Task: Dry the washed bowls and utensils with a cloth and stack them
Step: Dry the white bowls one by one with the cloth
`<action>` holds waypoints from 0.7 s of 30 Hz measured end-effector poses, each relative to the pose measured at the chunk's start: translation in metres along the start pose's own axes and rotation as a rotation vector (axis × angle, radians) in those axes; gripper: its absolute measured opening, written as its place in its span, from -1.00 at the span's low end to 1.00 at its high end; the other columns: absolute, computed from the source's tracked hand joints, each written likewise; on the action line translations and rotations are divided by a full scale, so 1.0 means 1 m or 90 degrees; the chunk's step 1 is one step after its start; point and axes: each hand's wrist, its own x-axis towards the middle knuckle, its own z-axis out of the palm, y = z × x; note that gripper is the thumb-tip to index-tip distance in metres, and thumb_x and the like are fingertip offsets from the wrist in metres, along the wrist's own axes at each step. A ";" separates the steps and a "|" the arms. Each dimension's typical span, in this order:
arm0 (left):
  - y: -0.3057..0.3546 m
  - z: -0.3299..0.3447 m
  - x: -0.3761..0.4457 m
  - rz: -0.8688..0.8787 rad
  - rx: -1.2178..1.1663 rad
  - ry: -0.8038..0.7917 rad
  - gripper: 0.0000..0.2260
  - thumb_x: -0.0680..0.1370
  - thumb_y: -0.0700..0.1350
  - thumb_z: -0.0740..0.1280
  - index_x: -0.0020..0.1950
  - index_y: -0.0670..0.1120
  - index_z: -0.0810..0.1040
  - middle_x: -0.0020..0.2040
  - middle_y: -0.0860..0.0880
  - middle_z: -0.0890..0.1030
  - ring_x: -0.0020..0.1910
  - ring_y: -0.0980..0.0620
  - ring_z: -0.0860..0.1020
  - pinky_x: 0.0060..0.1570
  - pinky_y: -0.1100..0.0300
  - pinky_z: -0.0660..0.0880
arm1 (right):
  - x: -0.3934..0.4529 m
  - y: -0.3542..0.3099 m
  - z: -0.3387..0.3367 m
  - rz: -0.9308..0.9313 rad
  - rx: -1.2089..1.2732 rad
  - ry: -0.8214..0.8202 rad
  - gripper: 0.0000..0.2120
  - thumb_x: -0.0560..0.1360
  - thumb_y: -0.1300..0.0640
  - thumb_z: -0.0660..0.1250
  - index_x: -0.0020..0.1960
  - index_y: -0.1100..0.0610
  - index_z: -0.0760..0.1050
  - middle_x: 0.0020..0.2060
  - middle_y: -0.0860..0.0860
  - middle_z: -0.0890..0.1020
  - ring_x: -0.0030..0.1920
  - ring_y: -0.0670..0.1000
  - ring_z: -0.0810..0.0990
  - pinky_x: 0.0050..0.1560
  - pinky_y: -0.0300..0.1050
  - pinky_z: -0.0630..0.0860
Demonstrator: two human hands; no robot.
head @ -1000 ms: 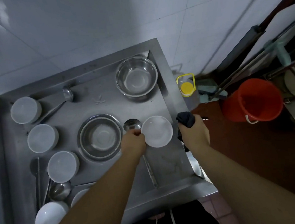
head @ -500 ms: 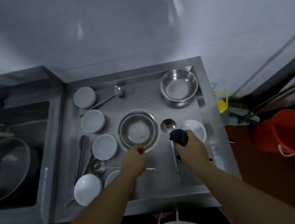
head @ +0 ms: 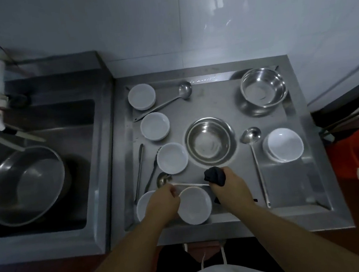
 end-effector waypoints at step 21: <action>0.022 0.037 0.045 0.120 0.234 -0.111 -0.72 0.65 -0.25 0.25 0.36 -0.12 0.48 0.26 -0.16 0.63 0.23 -0.16 0.62 0.21 -0.04 0.56 | -0.029 0.022 0.033 0.144 0.182 0.105 -0.81 0.52 -0.09 0.45 0.08 -0.15 0.51 -0.19 -0.08 0.66 -0.20 0.00 0.67 -0.21 0.05 0.68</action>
